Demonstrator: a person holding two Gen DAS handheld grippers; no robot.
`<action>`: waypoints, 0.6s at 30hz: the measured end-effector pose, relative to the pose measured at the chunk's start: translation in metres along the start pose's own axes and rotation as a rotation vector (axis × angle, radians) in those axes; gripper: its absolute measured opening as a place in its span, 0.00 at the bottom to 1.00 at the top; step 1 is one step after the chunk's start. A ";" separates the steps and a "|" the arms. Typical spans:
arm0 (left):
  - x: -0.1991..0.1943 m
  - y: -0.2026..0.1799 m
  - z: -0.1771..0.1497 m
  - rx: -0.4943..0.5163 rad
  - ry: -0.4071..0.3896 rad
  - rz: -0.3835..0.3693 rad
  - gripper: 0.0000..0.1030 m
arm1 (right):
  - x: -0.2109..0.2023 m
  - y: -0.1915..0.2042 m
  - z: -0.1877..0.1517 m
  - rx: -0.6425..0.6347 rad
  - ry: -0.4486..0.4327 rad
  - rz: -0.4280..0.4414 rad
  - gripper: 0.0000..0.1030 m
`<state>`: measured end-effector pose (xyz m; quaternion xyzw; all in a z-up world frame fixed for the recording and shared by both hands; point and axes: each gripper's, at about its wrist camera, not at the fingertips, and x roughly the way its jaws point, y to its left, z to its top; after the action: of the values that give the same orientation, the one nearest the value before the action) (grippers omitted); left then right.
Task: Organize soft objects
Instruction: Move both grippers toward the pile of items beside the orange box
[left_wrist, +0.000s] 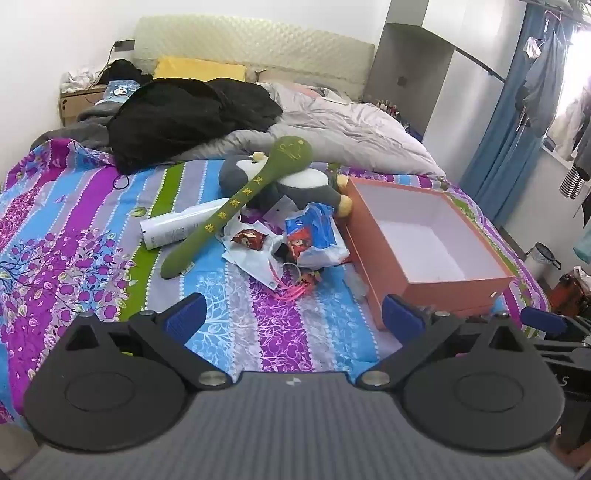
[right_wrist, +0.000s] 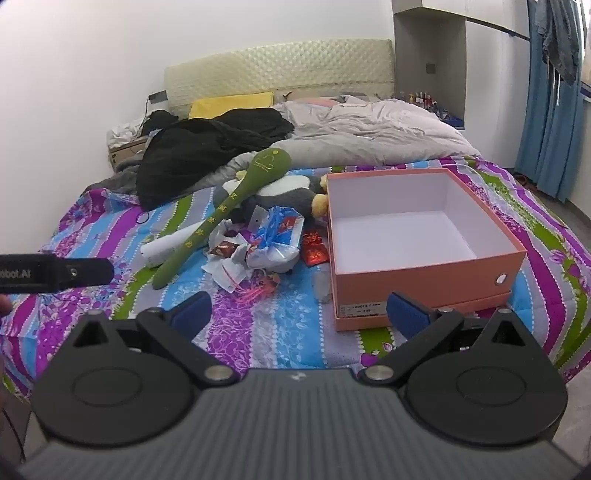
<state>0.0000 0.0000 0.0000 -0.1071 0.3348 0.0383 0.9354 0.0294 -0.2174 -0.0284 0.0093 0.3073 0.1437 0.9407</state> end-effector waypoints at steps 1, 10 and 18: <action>0.000 0.000 0.000 0.001 -0.001 0.001 0.99 | 0.000 0.000 0.000 0.002 0.011 0.000 1.00; -0.001 0.002 -0.005 0.005 0.012 -0.017 0.99 | -0.003 0.001 0.000 -0.004 0.018 0.001 1.00; 0.009 -0.006 -0.002 0.018 0.034 -0.029 0.99 | -0.004 0.002 0.000 -0.004 0.029 -0.009 1.00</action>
<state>0.0068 -0.0065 -0.0059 -0.1041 0.3494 0.0201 0.9310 0.0255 -0.2163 -0.0254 0.0041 0.3206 0.1401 0.9368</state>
